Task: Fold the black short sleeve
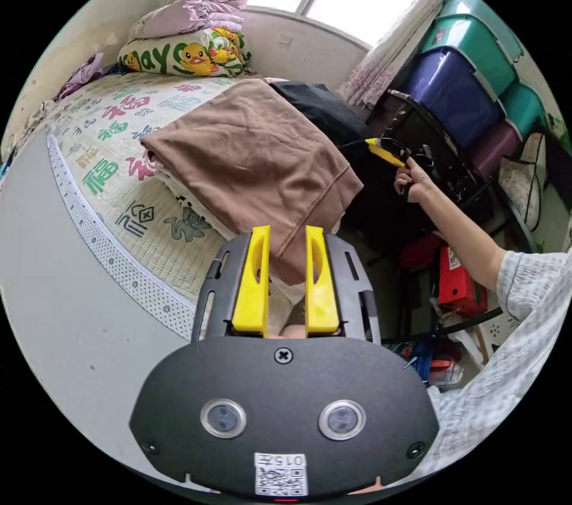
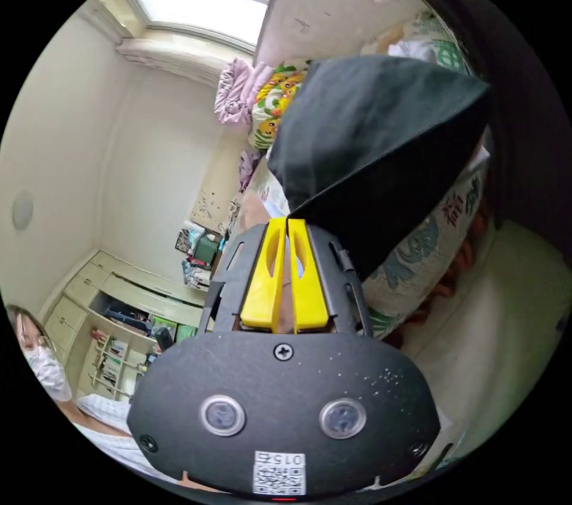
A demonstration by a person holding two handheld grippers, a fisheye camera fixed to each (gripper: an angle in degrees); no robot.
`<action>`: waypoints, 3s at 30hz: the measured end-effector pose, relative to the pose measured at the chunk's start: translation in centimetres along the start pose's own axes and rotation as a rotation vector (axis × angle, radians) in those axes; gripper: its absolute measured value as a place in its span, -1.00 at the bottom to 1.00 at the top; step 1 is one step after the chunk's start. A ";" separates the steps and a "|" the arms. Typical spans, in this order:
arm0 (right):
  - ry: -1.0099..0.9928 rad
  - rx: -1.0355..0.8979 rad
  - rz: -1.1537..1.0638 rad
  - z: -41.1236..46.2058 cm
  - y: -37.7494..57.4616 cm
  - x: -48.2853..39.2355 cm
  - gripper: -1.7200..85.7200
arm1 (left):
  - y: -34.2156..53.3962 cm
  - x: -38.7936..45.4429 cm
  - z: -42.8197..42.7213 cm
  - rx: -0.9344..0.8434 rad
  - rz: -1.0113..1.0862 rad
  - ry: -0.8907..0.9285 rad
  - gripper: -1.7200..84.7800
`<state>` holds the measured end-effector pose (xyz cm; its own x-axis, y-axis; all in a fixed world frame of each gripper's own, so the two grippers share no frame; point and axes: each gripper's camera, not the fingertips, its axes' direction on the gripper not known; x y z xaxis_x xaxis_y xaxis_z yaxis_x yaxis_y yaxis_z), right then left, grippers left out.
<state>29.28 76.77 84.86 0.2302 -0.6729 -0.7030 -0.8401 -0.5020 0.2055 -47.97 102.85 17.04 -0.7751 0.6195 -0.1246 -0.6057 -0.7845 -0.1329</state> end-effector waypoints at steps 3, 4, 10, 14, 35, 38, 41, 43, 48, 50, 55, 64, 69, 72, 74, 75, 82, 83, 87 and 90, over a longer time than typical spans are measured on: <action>-0.059 0.084 -0.166 -4.4 1.2 -5.9 -0.97 | 0.6 0.0 -2.2 0.061 -0.029 0.061 -0.75; -0.128 0.138 -0.233 -6.4 2.1 -8.7 -0.97 | 0.7 0.5 -2.9 0.077 -0.019 0.084 -0.75; -0.414 0.309 -0.554 -16.2 7.5 -27.6 -0.97 | 1.1 5.6 -4.9 0.152 0.067 0.159 -0.73; -0.571 0.322 -0.803 -21.7 15.1 -40.2 -0.97 | 2.4 9.8 -6.5 0.249 0.096 0.222 -0.62; -0.688 0.101 -0.825 -13.4 36.1 -53.7 -0.97 | 22.6 5.4 -38.3 0.456 -0.027 -0.526 -0.96; -0.743 0.060 -0.733 -11.7 36.2 -47.6 -0.97 | 22.2 6.2 -41.7 0.452 0.016 -0.701 -0.96; -0.678 -0.003 -0.731 -9.4 37.6 -40.4 -0.97 | 22.6 6.5 -43.9 0.451 0.034 -0.802 -0.96; -0.613 -0.069 -0.724 -7.2 38.1 -36.1 -0.97 | 22.4 6.2 -44.5 0.427 0.031 -0.838 -0.96; -0.491 -0.235 -0.561 1.4 38.8 -25.3 -0.97 | 18.9 2.4 -42.5 0.277 -0.037 -0.830 -0.93; -0.490 -0.305 -0.463 5.8 39.5 -21.3 -0.97 | 16.6 -1.8 -39.4 0.107 -0.160 -0.791 -0.89; -0.313 -0.433 -0.420 11.6 40.9 -15.3 -0.97 | 17.1 -4.5 -35.0 0.013 -0.201 -0.655 -0.82; -0.168 -0.374 -0.358 13.6 37.9 -3.4 -0.95 | 29.7 -3.9 -35.5 0.024 -0.130 -0.626 -0.82; -0.112 -0.543 -0.483 21.5 40.0 -3.2 -0.78 | 38.0 -8.6 -38.2 0.164 -0.355 -0.372 -0.78; -0.036 -0.685 -0.610 29.1 42.8 -4.1 -0.70 | 41.9 -10.4 -39.2 0.265 -0.431 -0.240 -0.75; -0.018 -0.831 -0.675 35.3 45.1 -3.9 -0.69 | 44.6 -10.5 -40.2 0.365 -0.479 -0.210 -0.74; -0.021 -0.863 -0.683 36.7 45.5 -3.6 -0.68 | 45.1 -10.4 -40.4 0.382 -0.486 -0.202 -0.75; 0.200 -1.070 -0.726 48.2 46.8 3.7 -0.68 | 49.8 -8.7 -38.0 0.536 -0.621 -0.163 -0.74; 0.212 -1.106 -0.719 49.1 46.6 5.0 -0.73 | 49.3 -8.7 -36.4 0.535 -0.635 -0.145 -0.74; 0.274 -1.098 -0.705 48.4 43.7 7.1 -0.93 | 44.1 -9.8 -31.9 0.405 -0.605 -0.103 -0.70; 0.176 -1.003 -0.741 44.0 38.4 6.9 -0.96 | 38.4 -10.6 -29.6 0.306 -0.528 -0.069 -0.68</action>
<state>-22.97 76.74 57.96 0.6130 -0.0785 -0.7862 0.2423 -0.9284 0.2817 -57.64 66.99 -15.82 -0.3601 0.9314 -0.0539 -0.9273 -0.3510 0.1305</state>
